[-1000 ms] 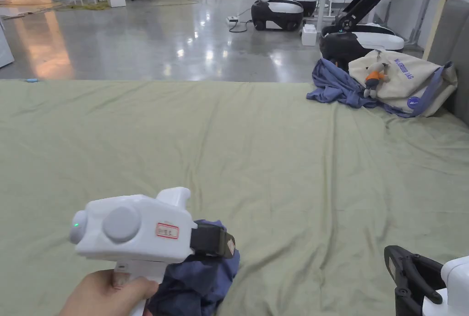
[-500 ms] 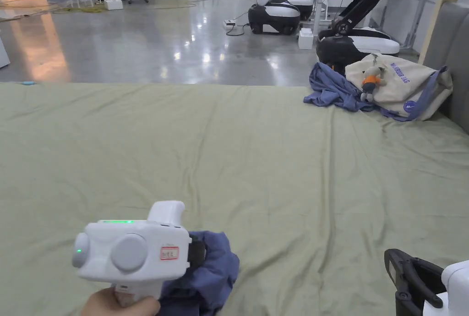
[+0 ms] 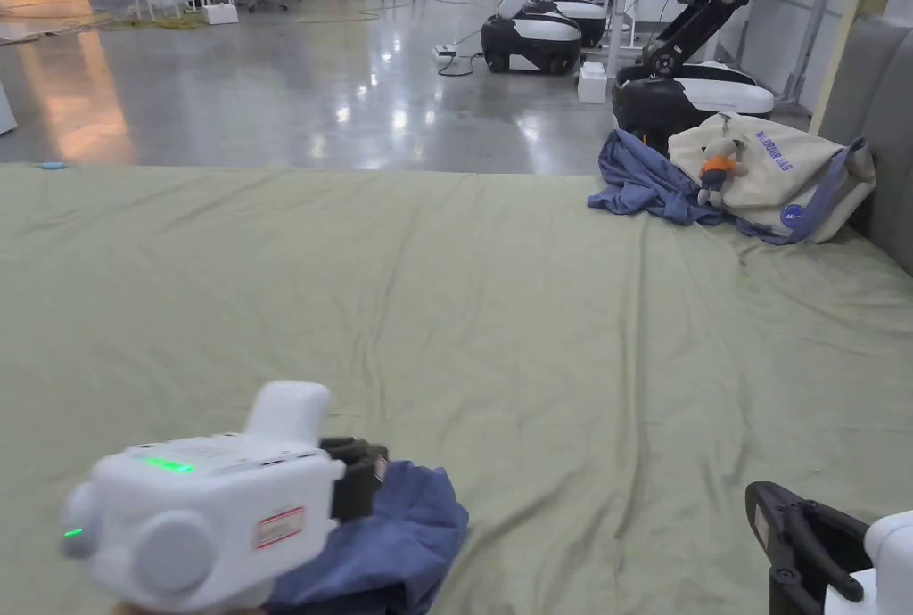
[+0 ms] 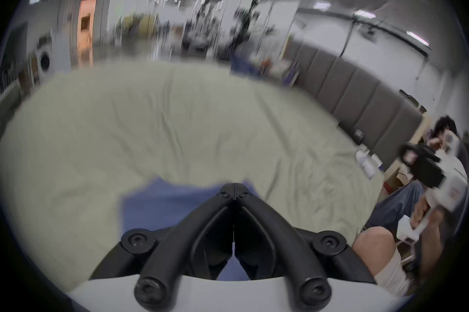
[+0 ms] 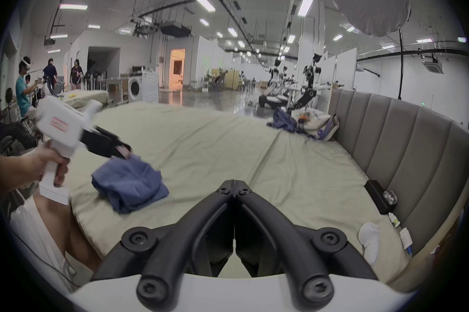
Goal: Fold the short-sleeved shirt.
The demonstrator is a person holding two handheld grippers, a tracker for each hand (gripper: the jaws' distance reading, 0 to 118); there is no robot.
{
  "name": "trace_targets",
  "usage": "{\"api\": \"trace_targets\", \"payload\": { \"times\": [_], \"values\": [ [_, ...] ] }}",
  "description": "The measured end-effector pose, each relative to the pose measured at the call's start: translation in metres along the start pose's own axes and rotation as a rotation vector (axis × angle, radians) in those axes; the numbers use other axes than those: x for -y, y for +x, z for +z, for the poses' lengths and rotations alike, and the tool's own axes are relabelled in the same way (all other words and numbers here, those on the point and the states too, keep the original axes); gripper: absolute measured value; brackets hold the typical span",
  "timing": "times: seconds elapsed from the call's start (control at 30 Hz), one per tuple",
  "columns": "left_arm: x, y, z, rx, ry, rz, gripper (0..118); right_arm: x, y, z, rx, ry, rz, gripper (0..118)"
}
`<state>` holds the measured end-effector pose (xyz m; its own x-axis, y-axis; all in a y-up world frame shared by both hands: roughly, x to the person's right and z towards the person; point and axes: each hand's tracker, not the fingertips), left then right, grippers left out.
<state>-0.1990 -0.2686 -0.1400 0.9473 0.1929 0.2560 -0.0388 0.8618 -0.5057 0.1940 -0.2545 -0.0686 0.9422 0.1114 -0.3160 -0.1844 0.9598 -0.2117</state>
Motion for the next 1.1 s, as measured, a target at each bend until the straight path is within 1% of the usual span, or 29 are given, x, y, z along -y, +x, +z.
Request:
{"api": "trace_targets", "payload": {
  "times": [0.03,0.07,0.1,0.13,0.2,0.23,0.3,0.33,0.4,0.5,0.6,0.63,0.67,0.7,0.73,0.77,0.83,0.87,0.9,0.93,0.97,1.0,1.03,1.07,1.1],
  "values": [
    [-0.001,0.000,0.032,-0.005,0.125,-0.045,1,-0.003,0.000,0.006,0.003,0.041,-0.006,2],
    [0.004,0.001,0.069,-0.049,0.263,-0.113,1,-0.006,0.000,0.012,0.014,0.082,-0.009,2],
    [0.009,0.000,0.102,-0.125,0.355,-0.164,1,-0.007,-0.002,0.018,0.039,0.113,-0.012,2],
    [0.016,0.000,0.128,-0.195,0.418,-0.182,1,-0.006,-0.004,0.023,0.064,0.136,-0.021,2],
    [0.043,0.001,0.173,-0.263,0.529,-0.181,1,0.000,-0.008,0.034,0.050,0.157,-0.055,2],
    [0.054,0.000,0.185,-0.298,0.555,-0.158,1,0.003,-0.010,0.039,0.052,0.162,-0.063,2],
    [0.073,-0.005,0.200,-0.347,0.549,-0.101,1,0.010,-0.017,0.045,0.055,0.163,-0.066,2],
    [0.076,-0.008,0.202,-0.344,0.540,-0.103,1,0.011,-0.018,0.045,0.048,0.152,-0.071,2],
    [0.071,-0.016,0.194,-0.329,0.462,-0.077,1,0.009,-0.021,0.040,0.020,0.135,-0.084,2],
    [0.063,-0.024,0.186,-0.344,0.421,-0.107,1,-0.013,-0.033,0.017,-0.107,0.103,-0.078,2],
    [0.056,-0.033,0.182,-0.346,0.412,-0.099,1,-0.036,-0.068,-0.038,-0.340,-0.013,-0.077,2],
    [0.053,-0.034,0.180,-0.349,0.412,-0.088,1,-0.038,-0.084,-0.061,-0.395,-0.056,-0.076,2],
    [0.051,-0.037,0.180,-0.347,0.406,-0.086,1,-0.037,-0.099,-0.085,-0.471,-0.108,-0.104,2],
    [0.050,-0.041,0.178,-0.347,0.399,-0.088,1,-0.035,-0.112,-0.111,-0.558,-0.157,-0.154,2],
    [0.049,-0.046,0.176,-0.350,0.389,-0.081,1,-0.028,-0.126,-0.141,-0.633,-0.231,-0.222,2],
    [0.049,-0.051,0.173,-0.357,0.368,-0.081,1,-0.019,-0.139,-0.165,-0.646,-0.289,-0.249,2],
    [0.049,-0.060,0.167,-0.373,0.330,-0.085,1,0.001,-0.153,-0.208,-0.646,-0.416,-0.284,2],
    [0.049,-0.065,0.165,-0.369,0.308,-0.084,1,0.012,-0.156,-0.223,-0.625,-0.455,-0.299,2],
    [0.048,-0.069,0.163,-0.363,0.296,-0.079,1,0.025,-0.155,-0.237,-0.631,-0.521,-0.323,2],
    [0.047,-0.075,0.161,-0.351,0.286,-0.068,1,0.037,-0.153,-0.247,-0.617,-0.566,-0.340,2],
    [0.046,-0.081,0.157,-0.316,0.265,-0.048,6,0.047,-0.149,-0.254,-0.631,-0.604,-0.370,2],
    [0.043,-0.090,0.152,-0.276,0.223,-0.028,22,0.052,-0.144,-0.253,-0.591,-0.589,-0.365,2],
    [0.039,-0.099,0.144,-0.237,0.169,-0.013,49,0.052,-0.136,-0.249,-0.605,-0.558,-0.382,2],
    [0.035,-0.106,0.136,-0.192,0.117,0.028,83,0.054,-0.131,-0.248,-0.608,-0.557,-0.396,2],
    [0.032,-0.118,0.124,-0.130,0.050,0.098,84,0.057,-0.129,-0.245,-0.596,-0.575,-0.402,2]
  ]
}}
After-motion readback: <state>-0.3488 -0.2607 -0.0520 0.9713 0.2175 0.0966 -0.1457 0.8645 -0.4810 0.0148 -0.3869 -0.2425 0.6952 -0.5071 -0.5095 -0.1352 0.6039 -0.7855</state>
